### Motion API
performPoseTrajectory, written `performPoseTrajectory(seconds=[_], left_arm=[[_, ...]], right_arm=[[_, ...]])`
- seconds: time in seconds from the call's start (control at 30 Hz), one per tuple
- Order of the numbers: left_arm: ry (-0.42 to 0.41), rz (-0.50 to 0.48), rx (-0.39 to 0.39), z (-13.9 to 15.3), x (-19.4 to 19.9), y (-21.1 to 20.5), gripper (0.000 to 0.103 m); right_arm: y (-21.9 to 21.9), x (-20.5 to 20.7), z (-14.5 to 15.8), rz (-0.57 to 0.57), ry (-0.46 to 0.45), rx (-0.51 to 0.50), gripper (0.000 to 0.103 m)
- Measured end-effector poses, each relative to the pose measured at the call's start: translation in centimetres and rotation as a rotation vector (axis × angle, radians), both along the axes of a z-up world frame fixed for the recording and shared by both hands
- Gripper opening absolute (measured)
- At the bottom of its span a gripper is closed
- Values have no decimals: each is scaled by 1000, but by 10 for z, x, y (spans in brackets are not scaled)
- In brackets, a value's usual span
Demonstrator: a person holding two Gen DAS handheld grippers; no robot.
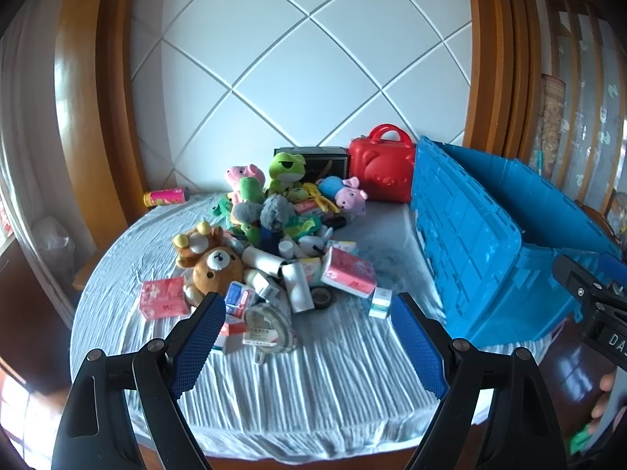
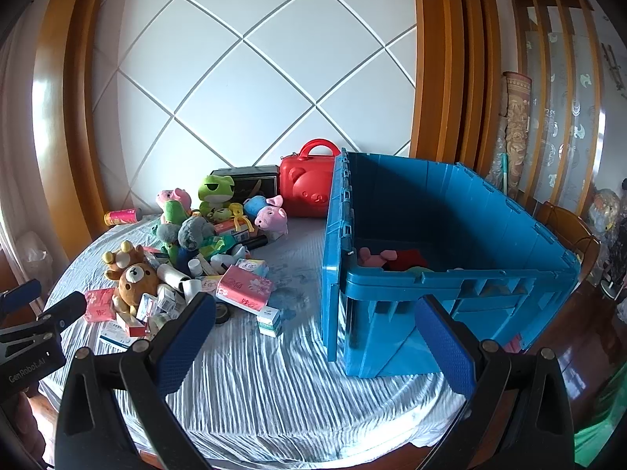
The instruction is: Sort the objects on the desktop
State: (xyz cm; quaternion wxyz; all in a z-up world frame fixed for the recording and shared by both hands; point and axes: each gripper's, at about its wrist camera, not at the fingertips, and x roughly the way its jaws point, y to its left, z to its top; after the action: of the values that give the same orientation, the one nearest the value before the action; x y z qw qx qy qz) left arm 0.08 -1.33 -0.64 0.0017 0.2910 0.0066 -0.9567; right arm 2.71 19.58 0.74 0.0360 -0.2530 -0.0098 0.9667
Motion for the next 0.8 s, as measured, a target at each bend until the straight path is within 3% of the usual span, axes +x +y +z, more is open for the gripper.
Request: performPoseTrajectory(seconds=[0.43,0.6,0.8], left_arm=[[-46,5,-2,-23,-3,-26,87],[-103,56,4,-54,-13,-57,87],[-197,185,12,-114,-39,-112,87]], right_arm=[[-11,-1,-8,-4,-26,7,103],[-27,-13,-24,18,-72,9,103],[-62,-49,-65,123,-181,28,103]])
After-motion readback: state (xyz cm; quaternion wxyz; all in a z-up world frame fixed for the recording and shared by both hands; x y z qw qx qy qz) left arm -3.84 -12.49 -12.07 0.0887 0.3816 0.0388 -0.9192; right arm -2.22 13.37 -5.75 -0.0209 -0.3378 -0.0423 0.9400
